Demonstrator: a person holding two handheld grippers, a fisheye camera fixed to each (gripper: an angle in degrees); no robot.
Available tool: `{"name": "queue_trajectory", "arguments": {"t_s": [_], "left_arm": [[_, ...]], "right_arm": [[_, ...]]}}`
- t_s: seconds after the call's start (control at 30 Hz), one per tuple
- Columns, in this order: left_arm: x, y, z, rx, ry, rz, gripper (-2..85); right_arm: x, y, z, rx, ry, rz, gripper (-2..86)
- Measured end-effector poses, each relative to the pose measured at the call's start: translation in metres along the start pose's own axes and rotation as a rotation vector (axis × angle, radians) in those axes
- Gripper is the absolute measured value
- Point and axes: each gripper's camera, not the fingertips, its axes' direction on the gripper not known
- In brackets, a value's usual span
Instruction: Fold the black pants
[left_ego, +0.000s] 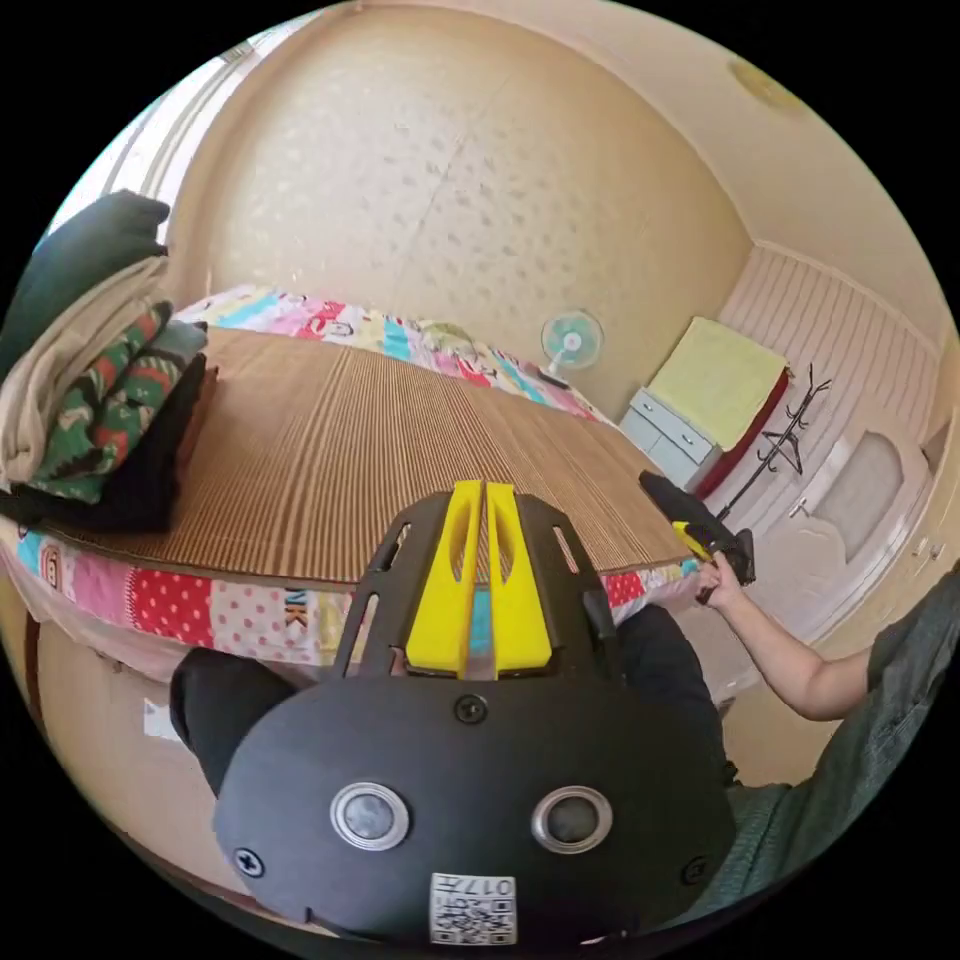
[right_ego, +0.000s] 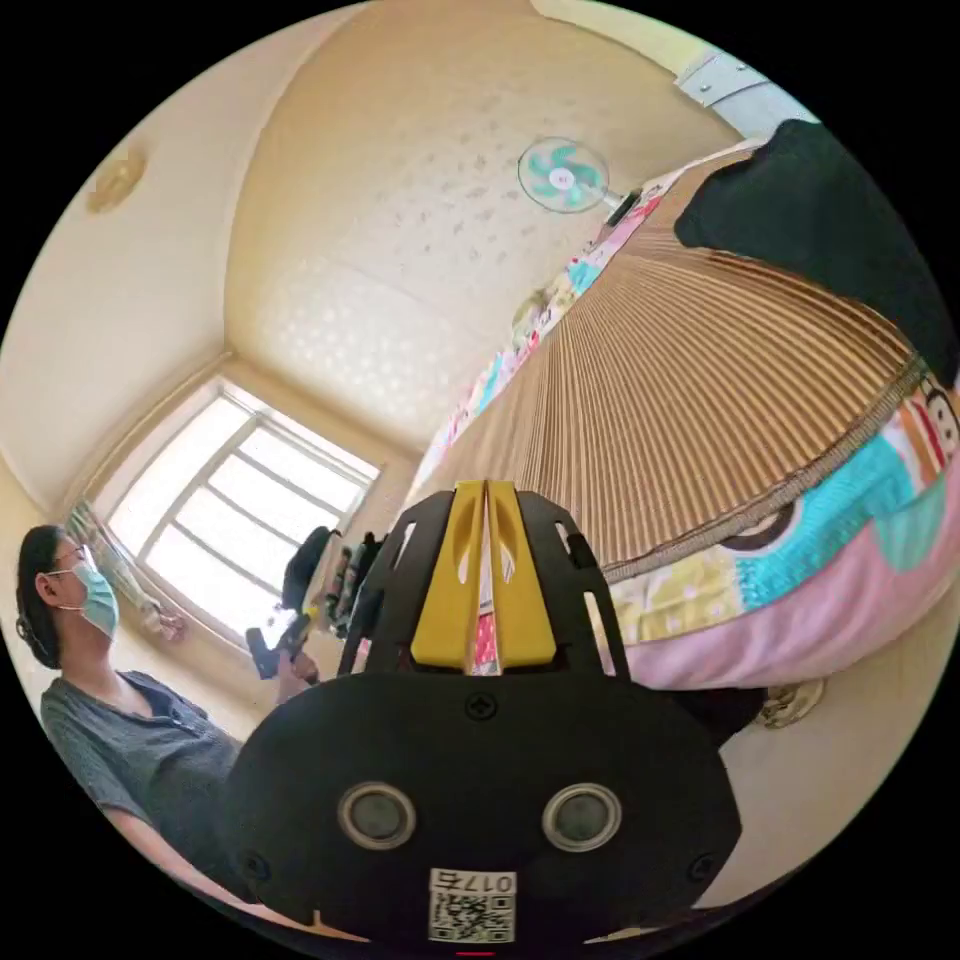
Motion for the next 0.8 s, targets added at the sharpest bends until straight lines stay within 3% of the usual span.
{"name": "queue_trajectory", "arguments": {"t_s": [0.07,0.17,0.27,0.4,0.5,0.57,0.63,0.73,0.8], "left_arm": [[-0.012,-0.008,-0.036,0.070,-0.027,-0.008,-0.1],[-0.038,-0.017,-0.097,0.153,-0.170,-0.029,1.1],[-0.077,-0.035,-0.165,0.236,-0.296,-0.111,7.0],[-0.143,-0.087,-0.287,0.400,-0.441,-0.219,11.3],[-0.192,-0.131,-0.366,0.545,-0.676,-0.288,12.5],[-0.234,-0.167,-0.380,0.494,-0.692,-0.341,13.3],[-0.310,-0.208,-0.363,0.310,-0.513,-0.537,12.6],[-0.354,-0.233,-0.332,0.248,-0.433,-0.793,10.3],[-0.342,-0.263,-0.314,0.223,-0.457,-0.779,1.3]], "right_arm": [[-0.049,0.007,0.112,-0.237,0.207,-0.161,0.4],[-0.093,0.045,0.232,-0.412,0.298,-0.408,0.4],[-0.095,0.089,0.315,-0.486,0.375,-0.476,0.4],[-0.088,0.124,0.327,-0.442,0.433,-0.551,0.4],[-0.053,0.121,0.307,-0.399,0.261,-0.422,0.4],[-0.017,0.117,0.291,-0.333,0.147,-0.274,0.4],[-0.008,0.121,0.290,-0.319,0.132,-0.247,0.4],[-0.006,0.130,0.299,-0.333,0.174,-0.256,0.4],[0.002,0.133,0.301,-0.338,0.152,-0.237,0.4]]}}
